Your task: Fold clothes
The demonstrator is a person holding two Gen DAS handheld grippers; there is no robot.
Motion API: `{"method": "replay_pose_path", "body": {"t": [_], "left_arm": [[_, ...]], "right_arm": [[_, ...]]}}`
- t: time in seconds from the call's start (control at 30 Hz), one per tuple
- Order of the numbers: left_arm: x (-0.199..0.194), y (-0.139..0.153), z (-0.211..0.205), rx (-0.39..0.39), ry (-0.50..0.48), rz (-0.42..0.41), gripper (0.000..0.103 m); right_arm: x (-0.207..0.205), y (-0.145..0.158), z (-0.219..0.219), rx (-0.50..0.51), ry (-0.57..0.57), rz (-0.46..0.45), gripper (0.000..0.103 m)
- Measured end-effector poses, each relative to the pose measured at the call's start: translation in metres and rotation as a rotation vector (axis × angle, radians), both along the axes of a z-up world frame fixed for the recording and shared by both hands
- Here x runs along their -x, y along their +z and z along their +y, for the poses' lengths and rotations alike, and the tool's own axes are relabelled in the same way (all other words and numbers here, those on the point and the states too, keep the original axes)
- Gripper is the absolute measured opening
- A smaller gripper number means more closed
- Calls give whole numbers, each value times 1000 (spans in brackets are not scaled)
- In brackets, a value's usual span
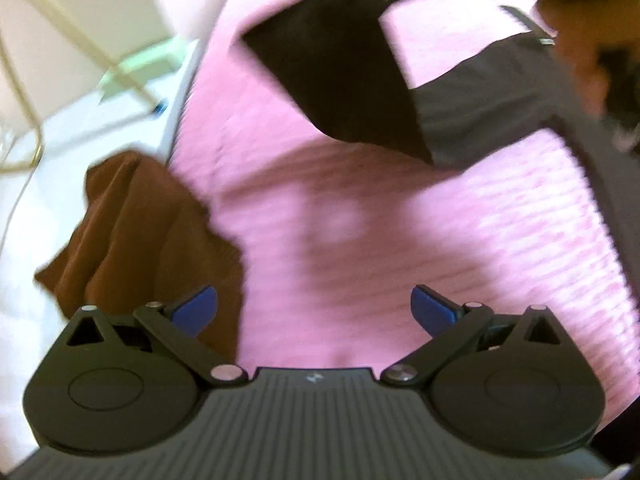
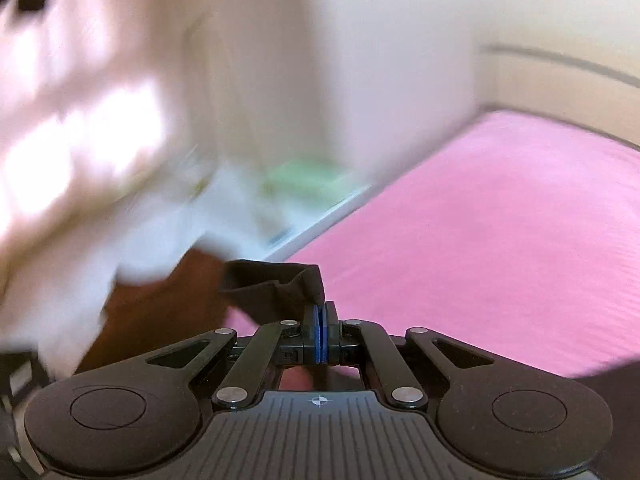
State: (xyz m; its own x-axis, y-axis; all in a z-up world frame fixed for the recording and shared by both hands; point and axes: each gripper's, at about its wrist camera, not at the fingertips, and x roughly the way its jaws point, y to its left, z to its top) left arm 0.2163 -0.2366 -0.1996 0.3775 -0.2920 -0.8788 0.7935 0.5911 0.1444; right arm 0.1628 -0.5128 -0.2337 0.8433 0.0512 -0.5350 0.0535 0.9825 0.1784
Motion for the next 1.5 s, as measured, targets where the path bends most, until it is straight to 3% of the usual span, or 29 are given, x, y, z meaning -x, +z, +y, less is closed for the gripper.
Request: {"method": "replay_pose_path", "body": {"t": [0.17, 0.23, 0.3, 0.4, 0.47, 0.53, 0.63, 0.83, 0.93, 1.07, 1.23, 1.27, 1.3, 1.37, 1.5], "left_arm": [[41, 24, -72, 48, -125, -63, 101], [64, 32, -104, 60, -164, -75, 101], [86, 34, -134, 73, -202, -59, 101], [124, 26, -182, 66, -283, -44, 101], [148, 20, -211, 49, -326, -39, 101], [168, 14, -230, 40, -348, -19, 101], [188, 5, -254, 9, -388, 5, 101], [210, -1, -294, -6, -460, 12, 101], [215, -3, -311, -4, -491, 13, 101], [222, -7, -326, -11, -532, 17, 101], [225, -17, -334, -35, -547, 34, 101], [226, -19, -336, -38, -546, 36, 101], [225, -20, -337, -40, -546, 37, 101], [224, -21, -341, -41, -546, 38, 101], [225, -25, -350, -42, -545, 35, 101]], "right_arm": [[138, 56, -156, 51, -504, -149, 0], [204, 51, -213, 46, -690, -136, 0], [258, 23, -262, 26, -826, -67, 0], [321, -59, -330, -135, -986, 103, 0], [352, -101, -358, -228, -1034, 173, 0], [376, -128, -376, -305, -1055, 204, 0], [388, -143, -391, -377, -1030, 200, 0], [417, -97, -392, -354, -985, 63, 0], [432, -108, -396, -358, -1012, 100, 0], [450, -137, -406, -452, -1034, 168, 0], [462, -132, -406, -538, -993, 171, 0], [463, -129, -406, -551, -984, 165, 9], [463, -125, -407, -554, -975, 152, 36], [463, -115, -410, -545, -960, 118, 75], [454, -117, -425, -565, -910, 119, 75]]}}
